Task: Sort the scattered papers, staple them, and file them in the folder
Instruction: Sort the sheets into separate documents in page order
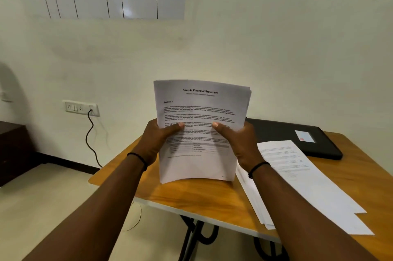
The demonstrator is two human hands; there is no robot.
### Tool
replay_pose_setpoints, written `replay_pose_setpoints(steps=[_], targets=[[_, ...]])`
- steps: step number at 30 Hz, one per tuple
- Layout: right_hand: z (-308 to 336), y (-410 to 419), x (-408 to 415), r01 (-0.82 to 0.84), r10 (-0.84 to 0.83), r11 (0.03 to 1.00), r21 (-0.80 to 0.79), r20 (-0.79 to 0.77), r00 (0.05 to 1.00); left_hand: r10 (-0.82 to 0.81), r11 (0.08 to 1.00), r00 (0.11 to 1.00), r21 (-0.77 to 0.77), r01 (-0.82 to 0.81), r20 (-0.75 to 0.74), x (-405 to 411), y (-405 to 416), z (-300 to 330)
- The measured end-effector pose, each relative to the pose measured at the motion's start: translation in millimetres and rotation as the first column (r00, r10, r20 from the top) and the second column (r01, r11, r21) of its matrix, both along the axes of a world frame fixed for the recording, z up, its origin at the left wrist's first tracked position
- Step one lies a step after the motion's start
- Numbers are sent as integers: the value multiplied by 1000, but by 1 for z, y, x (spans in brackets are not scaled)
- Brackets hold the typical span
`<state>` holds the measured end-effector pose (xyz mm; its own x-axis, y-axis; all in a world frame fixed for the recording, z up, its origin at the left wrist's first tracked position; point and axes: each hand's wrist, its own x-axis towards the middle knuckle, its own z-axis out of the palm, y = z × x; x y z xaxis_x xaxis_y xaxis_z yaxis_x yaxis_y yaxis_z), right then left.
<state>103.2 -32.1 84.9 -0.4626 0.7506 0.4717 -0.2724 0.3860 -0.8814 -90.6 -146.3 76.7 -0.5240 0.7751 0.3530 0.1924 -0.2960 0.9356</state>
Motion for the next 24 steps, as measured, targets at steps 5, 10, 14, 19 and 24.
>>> replay_pose_setpoints(steps=[5, 10, 14, 19, 24], targets=[[21, 1, -5, -14, 15, 1000, 14, -56, 998, 22, 995, 1000, 102, -23, 6, 0, 3, 19], [13, -2, -7, -28, 26, 999, -30, -66, 997, 7, 995, 999, 97, -10, 33, -3, 2, 19], [-27, 0, -2, -38, 41, 991, -128, 25, 999, -21, 1000, 997, 3, 21, 72, -6, -3, -20], [-9, 15, 1, -74, 76, 988, -136, 12, 997, -13, 998, 999, 69, 10, 40, -17, -5, -7], [19, 16, -7, -82, 85, 995, -63, 38, 996, -37, 998, 999, 59, 36, 27, -12, 5, 14]])
